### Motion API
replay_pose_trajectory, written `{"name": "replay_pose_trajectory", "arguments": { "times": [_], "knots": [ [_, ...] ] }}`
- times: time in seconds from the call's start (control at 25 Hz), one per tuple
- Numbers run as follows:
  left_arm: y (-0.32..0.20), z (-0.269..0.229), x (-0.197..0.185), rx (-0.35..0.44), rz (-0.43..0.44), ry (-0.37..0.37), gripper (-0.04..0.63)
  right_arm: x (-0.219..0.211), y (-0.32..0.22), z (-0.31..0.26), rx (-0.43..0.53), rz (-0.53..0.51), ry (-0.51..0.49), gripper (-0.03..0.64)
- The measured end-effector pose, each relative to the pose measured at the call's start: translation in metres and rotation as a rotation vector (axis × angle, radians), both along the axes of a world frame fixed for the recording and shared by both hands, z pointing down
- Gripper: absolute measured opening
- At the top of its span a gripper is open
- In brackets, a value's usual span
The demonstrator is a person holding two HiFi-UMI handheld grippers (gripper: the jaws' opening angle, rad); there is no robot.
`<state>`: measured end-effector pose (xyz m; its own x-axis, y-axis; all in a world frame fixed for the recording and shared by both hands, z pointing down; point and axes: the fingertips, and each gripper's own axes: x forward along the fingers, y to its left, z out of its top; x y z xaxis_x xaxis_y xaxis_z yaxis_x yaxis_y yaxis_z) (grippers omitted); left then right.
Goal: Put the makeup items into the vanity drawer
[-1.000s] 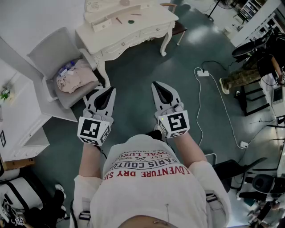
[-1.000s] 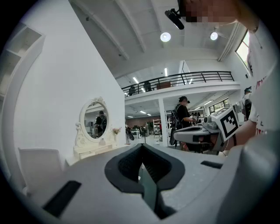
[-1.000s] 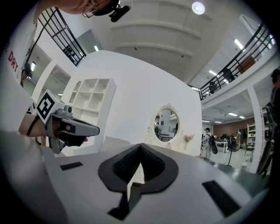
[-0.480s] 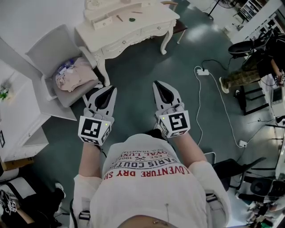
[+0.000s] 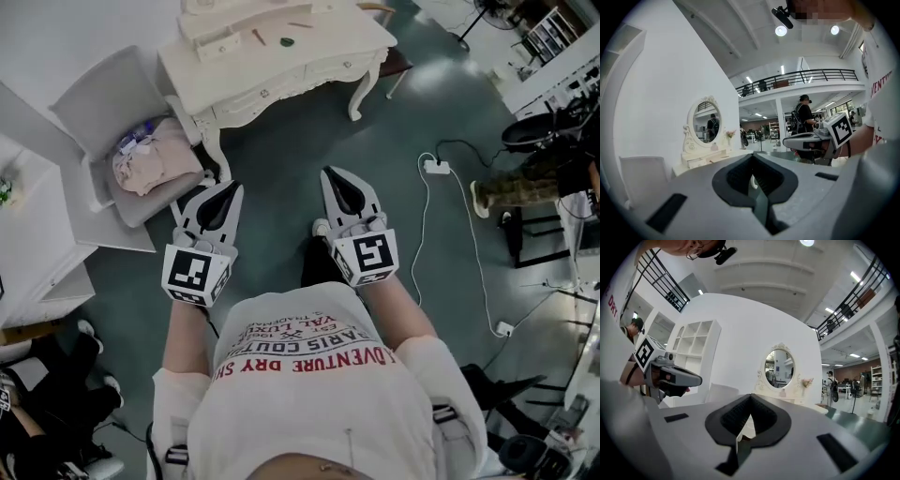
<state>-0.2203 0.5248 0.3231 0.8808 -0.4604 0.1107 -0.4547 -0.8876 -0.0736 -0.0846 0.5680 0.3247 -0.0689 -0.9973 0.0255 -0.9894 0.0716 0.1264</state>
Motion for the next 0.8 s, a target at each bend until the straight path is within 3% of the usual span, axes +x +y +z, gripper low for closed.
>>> {"name": "replay_pose_trajectory", "arguments": {
  "times": [0.48,0.64,0.8],
  "knots": [
    [-0.127,-0.010,0.184,-0.046,-0.180,0.008,0.006,0.189,-0.153,-0.010,-0.052,-0.185,0.003,-0.002],
    [-0.152,-0.003,0.218,-0.064,-0.210,-0.009,0.006,0.226,-0.191,-0.004,-0.074,-0.215,-0.003,-0.002],
    [-0.182,0.001,0.229,-0.085,-0.245,-0.025,0.006,0.238,-0.226,-0.001,-0.089,-0.252,-0.010,-0.002]
  ]
}}
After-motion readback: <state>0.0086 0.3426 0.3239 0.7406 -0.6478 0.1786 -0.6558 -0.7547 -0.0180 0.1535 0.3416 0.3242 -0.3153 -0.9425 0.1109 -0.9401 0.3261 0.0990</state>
